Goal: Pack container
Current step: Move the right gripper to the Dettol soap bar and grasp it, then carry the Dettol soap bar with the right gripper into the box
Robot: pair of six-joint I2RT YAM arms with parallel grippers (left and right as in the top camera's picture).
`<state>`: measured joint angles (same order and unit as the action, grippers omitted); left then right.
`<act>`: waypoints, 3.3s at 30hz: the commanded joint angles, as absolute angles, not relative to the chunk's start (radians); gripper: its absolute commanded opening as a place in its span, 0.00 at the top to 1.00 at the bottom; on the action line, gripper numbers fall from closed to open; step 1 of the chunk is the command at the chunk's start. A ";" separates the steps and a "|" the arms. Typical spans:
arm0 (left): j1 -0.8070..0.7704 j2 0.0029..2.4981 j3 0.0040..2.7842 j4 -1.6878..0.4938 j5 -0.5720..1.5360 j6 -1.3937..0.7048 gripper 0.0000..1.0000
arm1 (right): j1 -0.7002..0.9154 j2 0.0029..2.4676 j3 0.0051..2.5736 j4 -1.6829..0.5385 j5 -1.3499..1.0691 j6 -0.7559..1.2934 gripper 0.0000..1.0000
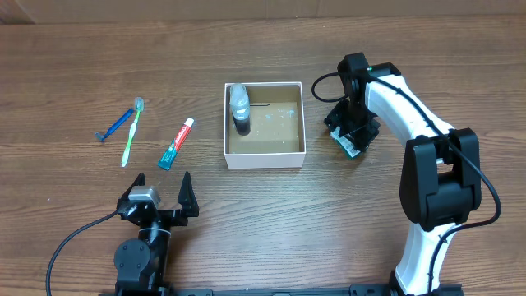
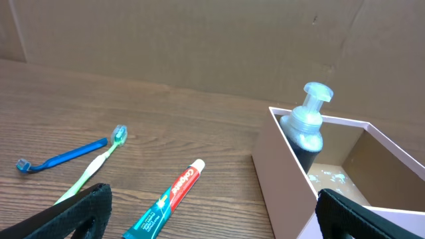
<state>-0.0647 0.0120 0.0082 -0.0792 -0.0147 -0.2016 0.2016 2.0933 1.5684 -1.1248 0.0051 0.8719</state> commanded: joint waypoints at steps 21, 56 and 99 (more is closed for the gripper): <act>-0.058 0.004 0.005 -0.078 -0.007 -0.182 0.00 | 0.161 2.086 1.411 -1.021 0.086 0.784 0.00; -0.058 0.004 0.005 -0.077 -0.007 -0.182 0.00 | 0.162 1.918 1.680 -1.240 0.131 0.572 0.17; -0.058 0.004 0.005 -0.077 -0.007 -0.182 0.00 | 0.505 1.979 1.793 -0.971 -0.131 0.444 0.17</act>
